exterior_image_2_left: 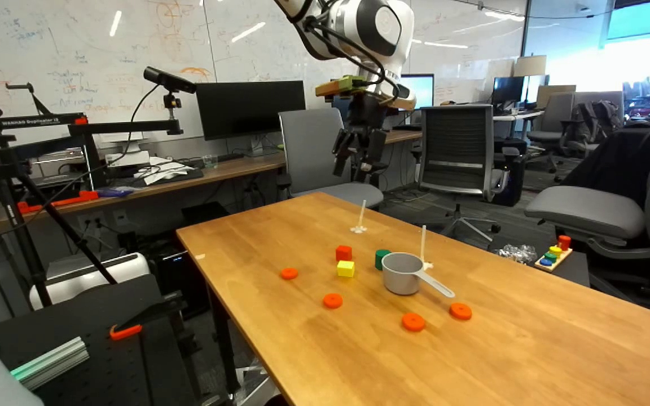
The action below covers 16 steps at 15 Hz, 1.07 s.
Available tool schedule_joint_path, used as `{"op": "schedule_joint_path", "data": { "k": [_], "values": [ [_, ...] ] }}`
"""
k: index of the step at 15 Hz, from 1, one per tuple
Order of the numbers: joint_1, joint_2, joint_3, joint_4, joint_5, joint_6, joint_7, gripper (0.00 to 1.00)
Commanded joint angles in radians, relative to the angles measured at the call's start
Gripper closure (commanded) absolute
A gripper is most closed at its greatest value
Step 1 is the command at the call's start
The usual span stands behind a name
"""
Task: Put the orange, yellow and green blocks in the gray pot one at a time
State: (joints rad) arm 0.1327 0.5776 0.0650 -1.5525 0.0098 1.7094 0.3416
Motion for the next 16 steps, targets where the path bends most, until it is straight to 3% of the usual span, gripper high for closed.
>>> {"op": "schedule_joint_path", "data": {
  "k": [1, 5, 6, 9, 12, 16],
  "values": [
    [0.046, 0.168, -0.018, 0.24, -0.029, -0.162, 0.002, 0.0],
    [0.1, 0.3, -0.029, 0.413, -0.081, -0.338, 0.006, 0.0],
    [0.07, 0.214, -0.019, 0.263, -0.041, -0.225, -0.005, 0.0],
    [0.095, 0.274, -0.026, 0.344, -0.06, -0.282, -0.003, 0.0],
    [0.093, 0.263, -0.023, 0.347, -0.076, -0.302, -0.053, 0.0],
    [0.093, 0.295, -0.01, 0.382, -0.072, -0.218, -0.124, 0.0]
  ]
}}
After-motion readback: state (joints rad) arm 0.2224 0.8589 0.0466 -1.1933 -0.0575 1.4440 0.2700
